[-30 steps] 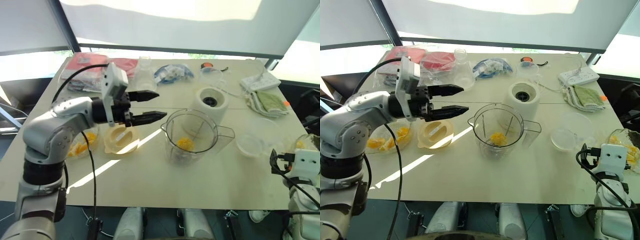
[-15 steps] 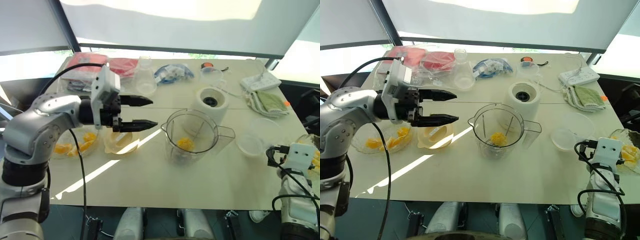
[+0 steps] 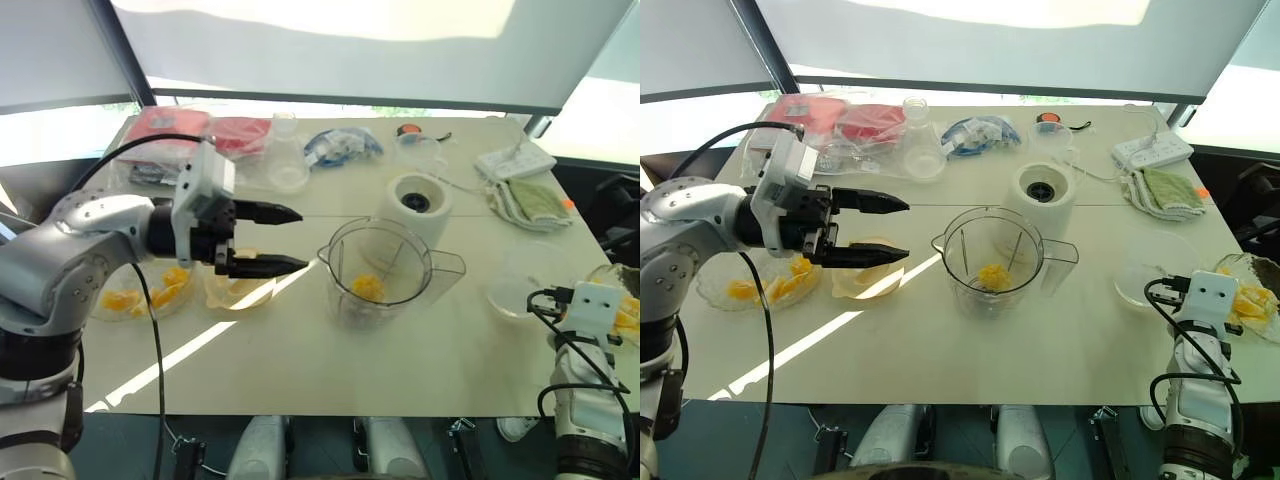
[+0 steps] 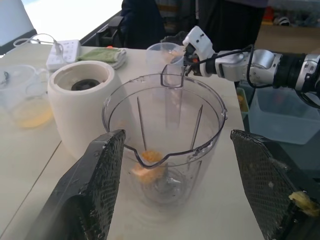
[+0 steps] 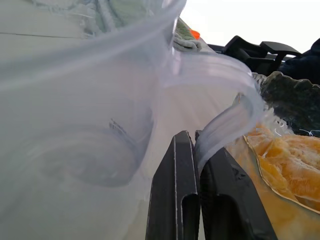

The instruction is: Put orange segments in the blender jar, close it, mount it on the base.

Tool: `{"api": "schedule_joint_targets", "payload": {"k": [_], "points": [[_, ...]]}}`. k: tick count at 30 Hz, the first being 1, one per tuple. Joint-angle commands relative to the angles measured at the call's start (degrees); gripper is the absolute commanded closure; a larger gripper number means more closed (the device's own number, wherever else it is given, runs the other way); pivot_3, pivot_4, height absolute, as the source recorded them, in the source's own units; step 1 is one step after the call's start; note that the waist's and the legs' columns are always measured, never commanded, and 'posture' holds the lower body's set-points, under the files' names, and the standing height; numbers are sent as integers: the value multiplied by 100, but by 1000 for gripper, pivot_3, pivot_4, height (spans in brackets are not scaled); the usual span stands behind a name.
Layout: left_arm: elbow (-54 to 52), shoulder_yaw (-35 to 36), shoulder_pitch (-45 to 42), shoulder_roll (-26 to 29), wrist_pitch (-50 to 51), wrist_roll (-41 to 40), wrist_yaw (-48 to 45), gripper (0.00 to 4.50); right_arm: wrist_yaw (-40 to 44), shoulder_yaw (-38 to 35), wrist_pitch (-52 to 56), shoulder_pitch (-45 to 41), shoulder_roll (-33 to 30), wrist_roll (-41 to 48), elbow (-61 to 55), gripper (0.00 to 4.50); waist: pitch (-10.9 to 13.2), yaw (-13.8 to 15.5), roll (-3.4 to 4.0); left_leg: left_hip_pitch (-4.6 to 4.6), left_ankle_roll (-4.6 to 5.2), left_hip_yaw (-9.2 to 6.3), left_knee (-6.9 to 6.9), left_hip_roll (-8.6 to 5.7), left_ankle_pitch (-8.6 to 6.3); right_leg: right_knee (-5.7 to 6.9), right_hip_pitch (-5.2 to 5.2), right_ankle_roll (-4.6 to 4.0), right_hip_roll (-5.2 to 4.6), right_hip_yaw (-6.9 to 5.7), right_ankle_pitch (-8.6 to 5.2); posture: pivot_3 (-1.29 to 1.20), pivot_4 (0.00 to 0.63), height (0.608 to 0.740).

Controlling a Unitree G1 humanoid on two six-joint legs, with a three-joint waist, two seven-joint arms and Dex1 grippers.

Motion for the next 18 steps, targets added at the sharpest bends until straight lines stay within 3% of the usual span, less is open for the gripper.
{"api": "schedule_joint_targets", "payload": {"k": [1, 9, 18], "points": [[81, 41, -70, -7, -203, 139, 35, 1019, 71, -46, -33, -69, -271, -39, -491, 4478, 2, -5, 4, 0, 0, 1, 0, 0, 0, 0, 0, 0, 0, 0, 0, 0, 150, 740], [422, -80, -249, -43, -413, 356, -94, 1019, 720, -126, 619, -1170, -1487, 273, -1521, 4478, 14, -41, 24, 1, 1, 27, 0, -3, 0, 3, -12, 12, 3, 24, 7, 0, 150, 740], [600, -205, -498, -91, -469, 490, -245, 1019, 2239, 648, 1320, -2565, -2702, 617, -2236, 4478, 16, 12, 22, -16, 1, 17, -8, -1, 0, 4, -27, 18, 9, 10, 11, 0, 150, 740]]}}
